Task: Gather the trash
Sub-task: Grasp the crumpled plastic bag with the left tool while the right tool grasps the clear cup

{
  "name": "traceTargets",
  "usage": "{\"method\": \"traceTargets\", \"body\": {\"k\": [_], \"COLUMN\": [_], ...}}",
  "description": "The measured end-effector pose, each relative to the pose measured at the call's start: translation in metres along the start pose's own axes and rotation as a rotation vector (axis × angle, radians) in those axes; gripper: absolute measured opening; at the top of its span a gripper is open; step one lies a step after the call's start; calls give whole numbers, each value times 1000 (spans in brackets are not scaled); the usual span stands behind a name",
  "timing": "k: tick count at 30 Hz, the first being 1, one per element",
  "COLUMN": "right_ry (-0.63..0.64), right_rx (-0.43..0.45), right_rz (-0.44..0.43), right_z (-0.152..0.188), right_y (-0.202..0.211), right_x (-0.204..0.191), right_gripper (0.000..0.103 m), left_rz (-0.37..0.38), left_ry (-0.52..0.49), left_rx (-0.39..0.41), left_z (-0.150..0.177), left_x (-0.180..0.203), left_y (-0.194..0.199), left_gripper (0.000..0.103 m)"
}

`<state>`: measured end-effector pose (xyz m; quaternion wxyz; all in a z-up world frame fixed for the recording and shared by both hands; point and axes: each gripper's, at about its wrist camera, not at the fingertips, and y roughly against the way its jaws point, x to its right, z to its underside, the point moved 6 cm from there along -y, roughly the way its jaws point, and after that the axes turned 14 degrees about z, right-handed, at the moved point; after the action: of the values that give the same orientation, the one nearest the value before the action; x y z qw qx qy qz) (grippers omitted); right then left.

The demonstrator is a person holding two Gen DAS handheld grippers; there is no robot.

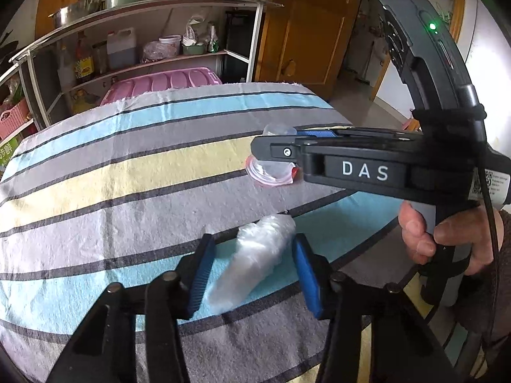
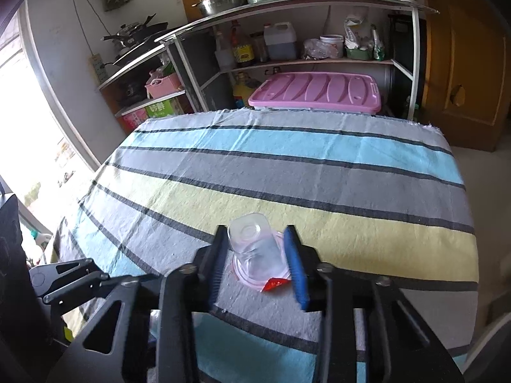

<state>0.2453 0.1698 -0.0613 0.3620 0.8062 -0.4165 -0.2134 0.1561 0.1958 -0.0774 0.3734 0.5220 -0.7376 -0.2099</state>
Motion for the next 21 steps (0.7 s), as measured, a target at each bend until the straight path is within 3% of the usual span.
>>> {"method": "traceTargets", "body": {"k": [3,6,21], "right_ry": [3,6,-45], "right_rx": [2,14,70], "right_rz": [-1,9,19], "right_z": [1,1,6], "right_y": [1,4,41], "right_x": [0,0,12], "right_gripper": [31,31,30], "left_rz": [-7,-14,-60], "left_ry": [-5,-5,-29], "left_rx": [-3,-1,24], "left_z": [-1,-1,-3], "left_x": [0,0,13], "left_y": [-1,-1,18], "left_gripper": [36,32,31]}}
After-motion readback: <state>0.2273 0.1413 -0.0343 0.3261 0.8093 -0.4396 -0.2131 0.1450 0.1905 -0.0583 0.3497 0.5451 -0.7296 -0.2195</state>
